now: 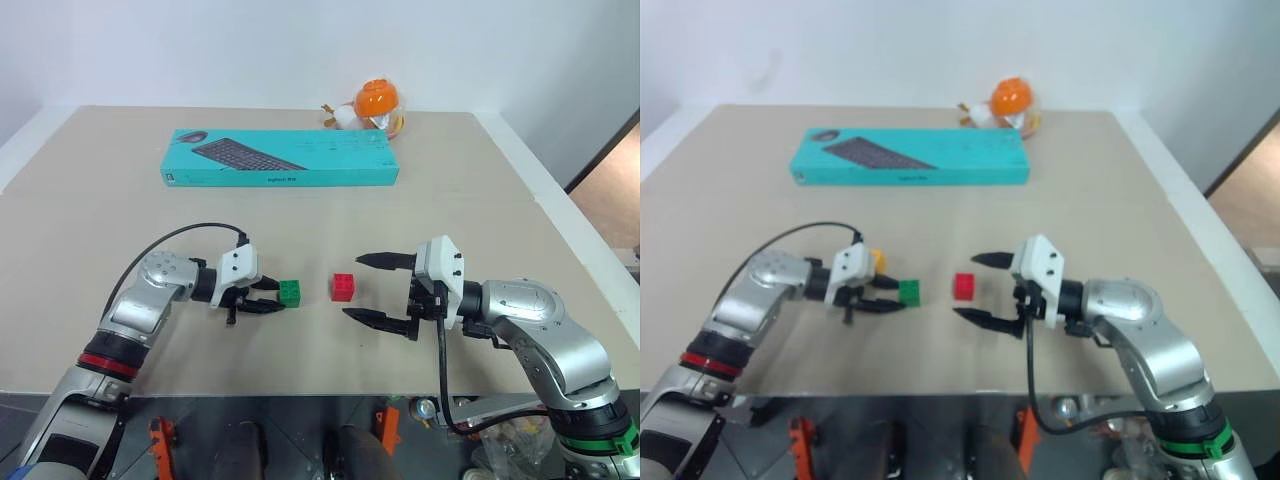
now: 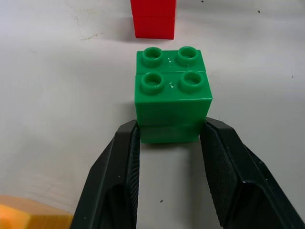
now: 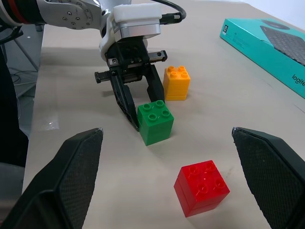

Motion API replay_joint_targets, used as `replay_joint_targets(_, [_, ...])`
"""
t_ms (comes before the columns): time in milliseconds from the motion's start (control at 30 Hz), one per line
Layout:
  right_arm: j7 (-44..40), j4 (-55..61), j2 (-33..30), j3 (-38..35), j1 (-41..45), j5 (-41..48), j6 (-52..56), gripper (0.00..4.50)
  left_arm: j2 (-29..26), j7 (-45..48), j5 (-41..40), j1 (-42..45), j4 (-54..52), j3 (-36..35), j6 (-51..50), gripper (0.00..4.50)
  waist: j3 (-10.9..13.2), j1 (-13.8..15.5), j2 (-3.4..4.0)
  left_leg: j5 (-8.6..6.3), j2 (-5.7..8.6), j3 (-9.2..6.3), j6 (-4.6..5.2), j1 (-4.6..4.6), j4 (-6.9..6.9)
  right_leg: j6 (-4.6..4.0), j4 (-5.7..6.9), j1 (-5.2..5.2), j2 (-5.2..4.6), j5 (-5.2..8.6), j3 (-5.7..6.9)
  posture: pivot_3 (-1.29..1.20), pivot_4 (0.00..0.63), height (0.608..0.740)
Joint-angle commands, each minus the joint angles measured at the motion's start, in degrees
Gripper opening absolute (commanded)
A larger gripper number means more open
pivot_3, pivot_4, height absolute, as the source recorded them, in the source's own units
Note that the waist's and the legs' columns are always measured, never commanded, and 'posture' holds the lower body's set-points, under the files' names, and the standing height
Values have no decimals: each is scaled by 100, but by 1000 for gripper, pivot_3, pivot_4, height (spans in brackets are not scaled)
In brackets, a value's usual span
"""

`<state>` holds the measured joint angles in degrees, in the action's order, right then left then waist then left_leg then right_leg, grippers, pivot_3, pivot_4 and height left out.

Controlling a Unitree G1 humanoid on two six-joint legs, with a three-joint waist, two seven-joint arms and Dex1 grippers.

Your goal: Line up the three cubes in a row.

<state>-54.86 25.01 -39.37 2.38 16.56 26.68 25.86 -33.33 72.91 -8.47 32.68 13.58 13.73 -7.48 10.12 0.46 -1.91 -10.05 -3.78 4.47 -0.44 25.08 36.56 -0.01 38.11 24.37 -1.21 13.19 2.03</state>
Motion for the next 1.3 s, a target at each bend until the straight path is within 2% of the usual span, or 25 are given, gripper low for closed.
replay_joint_targets(33, [-26,63,9,-31,25,54,-73,4500,-19,-38,103,103,31,17,53,2614,0,0,0,0,0,0,0,0,1,1,0,0,0,-1,-1,0,150,740])
replay_joint_targets(67, [-31,58,8,-27,24,49,-78,4500,-19,-34,110,103,27,8,48,3071,0,0,0,0,0,0,1,0,1,1,0,0,0,-2,-1,0,150,740])
replay_joint_targets(200, [-61,37,-1,-12,26,29,-96,4500,-110,-31,233,104,-85,35,181,4388,0,0,0,0,0,0,1,0,2,1,0,0,0,-2,-1,0,150,740])
replay_joint_targets(233, [-64,32,-1,-11,35,29,-96,4500,-124,-25,185,97,-189,-2,99,4483,0,-1,0,0,0,1,1,0,1,1,0,0,0,-2,-1,0,150,740])
replay_joint_targets(600, [-200,-73,-26,-24,56,25,-129,4500,-613,-76,-598,-517,-1924,-413,-1383,4483,0,-3,0,0,-2,0,0,-1,1,1,2,1,1,-2,-2,0,150,740])
replay_joint_targets(767, [-288,-164,-18,-24,86,26,-178,4500,-600,-747,-1369,-481,-2503,-1223,-2624,4483,0,-3,0,1,-2,-4,2,-1,4,1,4,0,1,-3,-1,0,150,740])
replay_joint_targets(900, [-373,-250,-23,-17,123,29,-220,4500,-623,-1329,-1676,-355,-2529,-1802,-3137,4483,0,-2,0,1,-2,-5,2,-3,4,2,4,-1,1,-3,-1,0,150,740])
replay_joint_targets(1133, [-524,-406,-15,53,254,2,-255,4500,-598,-1985,-1292,-494,-2177,-2090,-2311,4483,0,-1,0,1,1,-1,2,-3,3,4,4,-1,-1,-4,-4,0,150,740])
replay_joint_targets(1300, [-566,-493,-11,98,345,-15,-280,4500,-491,-2134,-1047,-796,-1738,-1977,-1599,4483,0,-1,0,1,-1,1,1,-7,1,1,4,-2,0,-4,-4,0,150,740])
